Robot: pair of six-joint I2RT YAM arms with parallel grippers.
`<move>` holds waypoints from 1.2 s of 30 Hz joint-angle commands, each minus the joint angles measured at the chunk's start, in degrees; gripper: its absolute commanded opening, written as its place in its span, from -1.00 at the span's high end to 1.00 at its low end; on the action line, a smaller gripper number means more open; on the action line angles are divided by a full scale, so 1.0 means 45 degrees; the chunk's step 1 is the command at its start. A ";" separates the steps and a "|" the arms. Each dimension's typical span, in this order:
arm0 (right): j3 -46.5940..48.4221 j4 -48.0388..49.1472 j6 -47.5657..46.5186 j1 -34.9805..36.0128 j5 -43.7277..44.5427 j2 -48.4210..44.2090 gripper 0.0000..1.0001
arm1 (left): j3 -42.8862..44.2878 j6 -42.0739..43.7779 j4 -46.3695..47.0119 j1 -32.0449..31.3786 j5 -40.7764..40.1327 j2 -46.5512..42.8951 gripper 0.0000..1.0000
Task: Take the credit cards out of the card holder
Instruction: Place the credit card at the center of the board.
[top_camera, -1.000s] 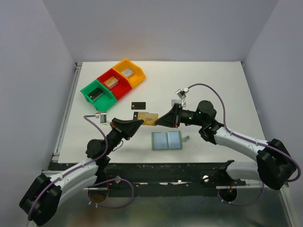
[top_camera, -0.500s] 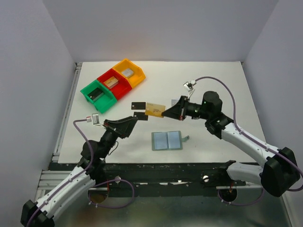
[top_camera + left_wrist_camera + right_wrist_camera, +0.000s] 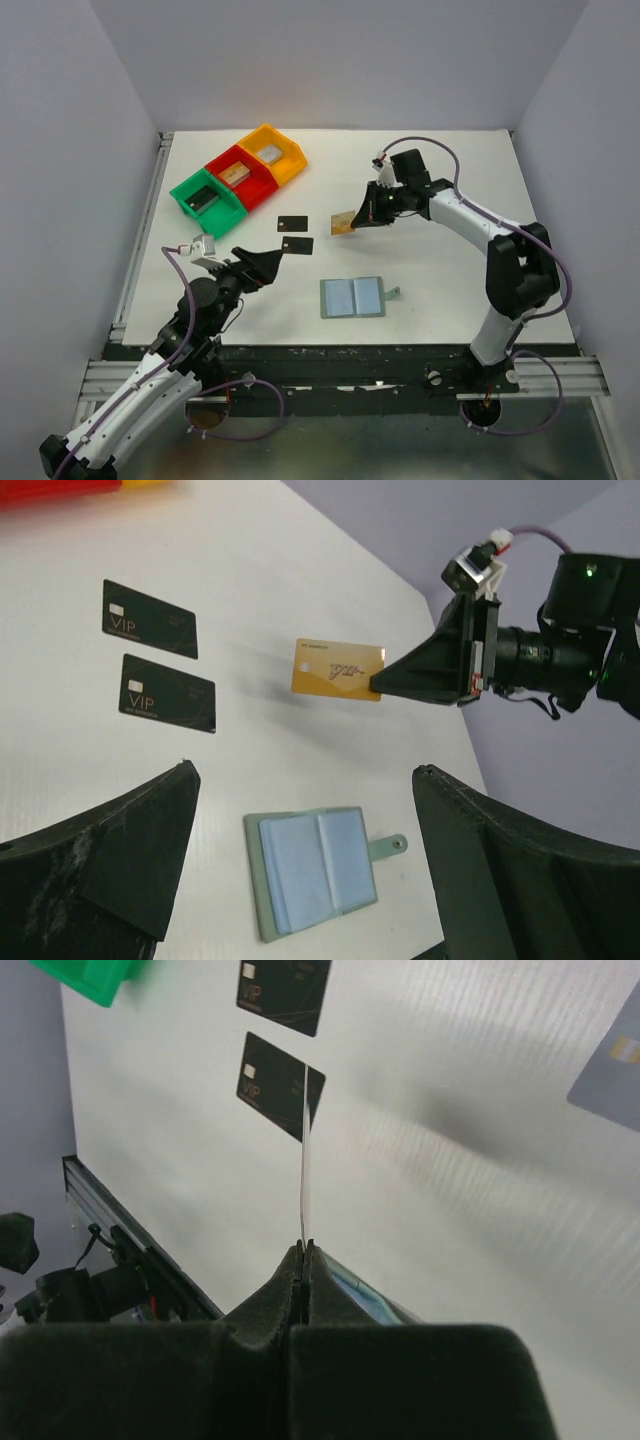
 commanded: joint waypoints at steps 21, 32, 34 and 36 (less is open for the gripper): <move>0.5438 -0.3478 -0.1483 -0.0419 -0.1163 0.6128 0.94 | -0.0261 0.0933 -0.0605 0.0062 0.1024 -0.0059 -0.98; 0.5087 -0.3517 -0.1484 -0.0810 -0.0675 0.5954 0.33 | -0.0437 0.0796 -0.0390 0.0043 0.1141 0.0175 -0.98; 0.5126 -0.3498 -0.1465 -0.0829 -0.0499 0.5856 0.24 | -0.0437 0.0796 -0.0410 0.0043 0.1180 0.0234 -0.99; 0.5029 -0.3498 -0.1348 -0.0888 -0.0207 0.5603 0.20 | -0.0398 0.0777 -0.0448 0.0062 0.1180 0.0293 -0.98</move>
